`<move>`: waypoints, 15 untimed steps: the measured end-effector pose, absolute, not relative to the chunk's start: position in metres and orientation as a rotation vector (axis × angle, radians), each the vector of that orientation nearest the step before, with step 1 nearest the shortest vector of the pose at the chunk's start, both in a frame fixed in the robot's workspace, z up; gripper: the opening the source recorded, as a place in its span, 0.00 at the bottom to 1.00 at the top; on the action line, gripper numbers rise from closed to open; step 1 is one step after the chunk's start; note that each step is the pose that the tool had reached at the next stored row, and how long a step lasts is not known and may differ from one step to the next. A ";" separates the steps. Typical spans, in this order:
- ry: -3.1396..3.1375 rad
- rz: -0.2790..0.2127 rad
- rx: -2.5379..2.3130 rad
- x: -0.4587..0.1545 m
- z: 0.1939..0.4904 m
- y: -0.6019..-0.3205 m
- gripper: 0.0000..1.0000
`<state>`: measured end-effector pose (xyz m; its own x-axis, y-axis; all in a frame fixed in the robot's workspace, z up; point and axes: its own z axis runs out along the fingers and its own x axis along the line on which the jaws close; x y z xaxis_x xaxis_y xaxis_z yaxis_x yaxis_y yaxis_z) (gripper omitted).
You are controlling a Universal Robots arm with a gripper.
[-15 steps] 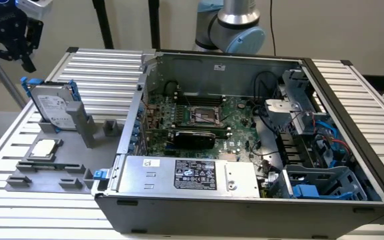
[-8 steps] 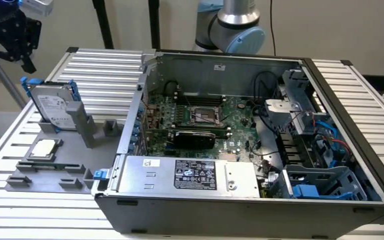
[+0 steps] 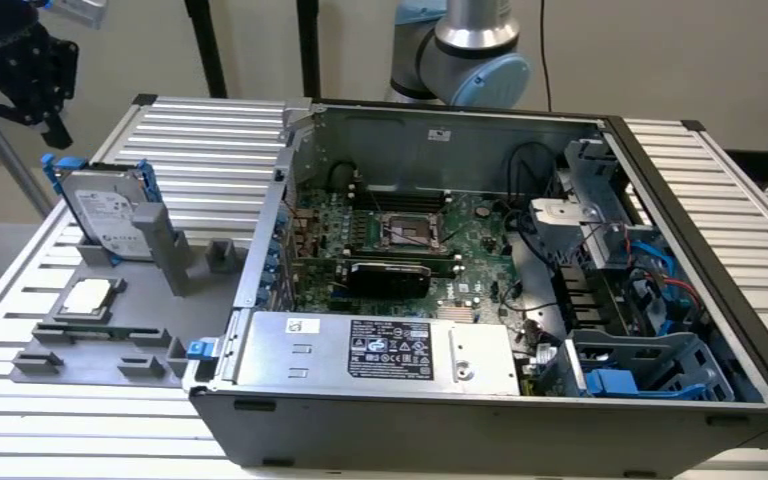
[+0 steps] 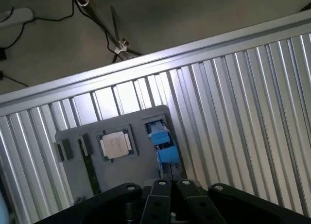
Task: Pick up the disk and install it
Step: 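Pick up the disk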
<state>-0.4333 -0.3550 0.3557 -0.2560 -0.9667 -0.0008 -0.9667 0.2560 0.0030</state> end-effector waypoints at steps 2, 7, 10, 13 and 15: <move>-2.455 0.000 1.956 -0.433 0.355 -0.355 0.00; -2.368 0.007 2.059 -0.433 0.353 -0.355 0.00; -2.331 0.008 2.101 -0.433 0.352 -0.354 0.00; -2.316 0.008 2.117 -0.433 0.351 -0.351 0.00; -2.312 0.008 2.117 -0.433 0.351 -0.350 0.00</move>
